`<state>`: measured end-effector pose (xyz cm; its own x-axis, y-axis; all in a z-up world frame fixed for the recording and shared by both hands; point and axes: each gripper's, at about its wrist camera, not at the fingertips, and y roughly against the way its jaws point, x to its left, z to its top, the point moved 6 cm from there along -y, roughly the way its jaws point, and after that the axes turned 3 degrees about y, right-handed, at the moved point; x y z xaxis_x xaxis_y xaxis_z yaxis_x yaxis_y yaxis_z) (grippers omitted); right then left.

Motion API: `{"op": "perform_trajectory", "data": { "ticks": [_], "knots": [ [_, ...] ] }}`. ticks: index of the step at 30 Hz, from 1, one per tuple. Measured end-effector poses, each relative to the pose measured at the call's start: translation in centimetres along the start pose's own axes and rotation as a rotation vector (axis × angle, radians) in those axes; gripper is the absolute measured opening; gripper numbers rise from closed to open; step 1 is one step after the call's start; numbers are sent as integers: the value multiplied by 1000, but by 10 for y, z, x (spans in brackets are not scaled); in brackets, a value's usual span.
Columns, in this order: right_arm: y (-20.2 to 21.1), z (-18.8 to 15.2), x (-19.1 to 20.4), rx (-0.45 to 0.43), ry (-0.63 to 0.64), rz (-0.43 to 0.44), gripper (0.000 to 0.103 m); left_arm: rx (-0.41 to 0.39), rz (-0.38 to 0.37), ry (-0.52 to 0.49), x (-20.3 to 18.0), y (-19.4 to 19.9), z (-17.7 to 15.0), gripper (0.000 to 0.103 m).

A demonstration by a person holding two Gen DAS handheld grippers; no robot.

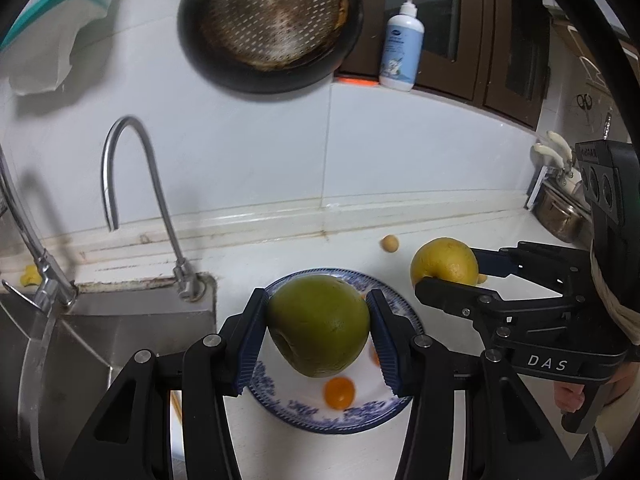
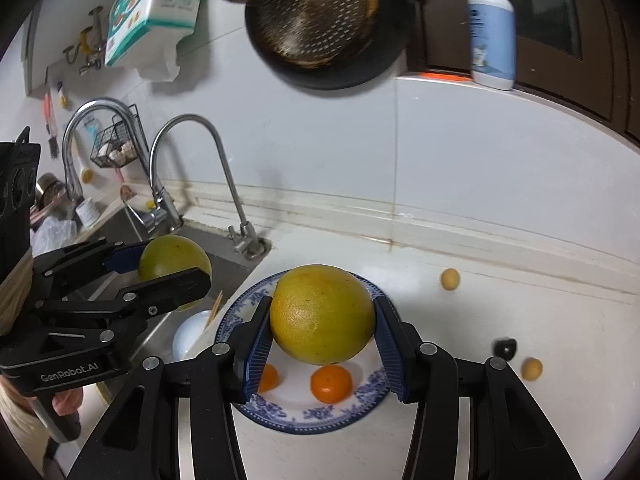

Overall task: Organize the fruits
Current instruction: 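Lower the green pear onto the plate and open the left tool while the right tool releases the yellow pear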

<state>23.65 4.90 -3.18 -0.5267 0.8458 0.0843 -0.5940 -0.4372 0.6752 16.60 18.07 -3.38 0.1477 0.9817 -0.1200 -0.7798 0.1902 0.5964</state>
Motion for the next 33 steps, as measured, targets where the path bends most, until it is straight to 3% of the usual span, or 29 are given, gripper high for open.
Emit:
{"op": "perform_trajectory", "data": {
  "ticks": [15, 33],
  "knots": [
    [-62, -18, 18, 149, 27, -11, 50, 124, -10, -4, 42, -46, -30, 49],
    [-123, -42, 4, 300, 3, 14, 50, 306, -78, -23, 43, -110, -55, 49]
  ]
}}
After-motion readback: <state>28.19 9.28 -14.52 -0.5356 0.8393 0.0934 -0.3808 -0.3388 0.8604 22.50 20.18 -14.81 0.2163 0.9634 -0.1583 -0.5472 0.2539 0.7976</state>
